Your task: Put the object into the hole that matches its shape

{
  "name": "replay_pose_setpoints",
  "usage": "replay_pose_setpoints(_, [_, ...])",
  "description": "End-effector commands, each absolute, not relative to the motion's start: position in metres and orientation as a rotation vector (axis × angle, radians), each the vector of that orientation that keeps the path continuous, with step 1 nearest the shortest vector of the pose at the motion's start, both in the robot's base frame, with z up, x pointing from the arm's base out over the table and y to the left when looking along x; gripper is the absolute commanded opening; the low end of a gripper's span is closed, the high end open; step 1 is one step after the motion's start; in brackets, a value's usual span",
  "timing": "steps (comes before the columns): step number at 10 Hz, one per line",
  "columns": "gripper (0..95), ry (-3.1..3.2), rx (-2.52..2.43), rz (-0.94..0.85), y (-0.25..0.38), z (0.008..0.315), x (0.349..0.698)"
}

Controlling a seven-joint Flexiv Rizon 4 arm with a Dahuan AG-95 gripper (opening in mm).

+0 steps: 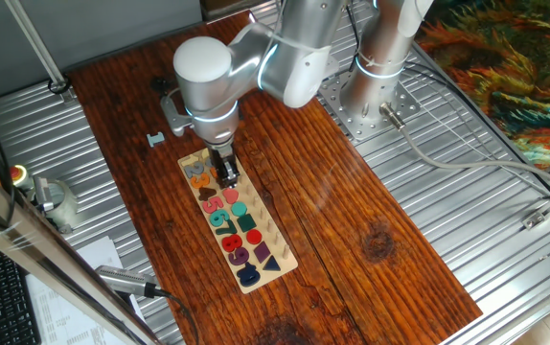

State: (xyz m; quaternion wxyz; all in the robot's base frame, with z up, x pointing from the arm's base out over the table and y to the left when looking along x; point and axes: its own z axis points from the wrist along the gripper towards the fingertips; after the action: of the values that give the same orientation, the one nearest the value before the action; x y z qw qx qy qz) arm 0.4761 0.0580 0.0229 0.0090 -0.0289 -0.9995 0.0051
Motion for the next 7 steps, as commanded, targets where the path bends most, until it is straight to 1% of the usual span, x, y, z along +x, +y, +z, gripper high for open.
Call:
replay_pose_setpoints(1, [0.0, -3.126, -0.089, 0.017, 0.0596, 0.0211, 0.4754])
replay_pose_setpoints(7, [0.0, -3.131, -0.075, 0.018, 0.0597, 0.0223, 0.4753])
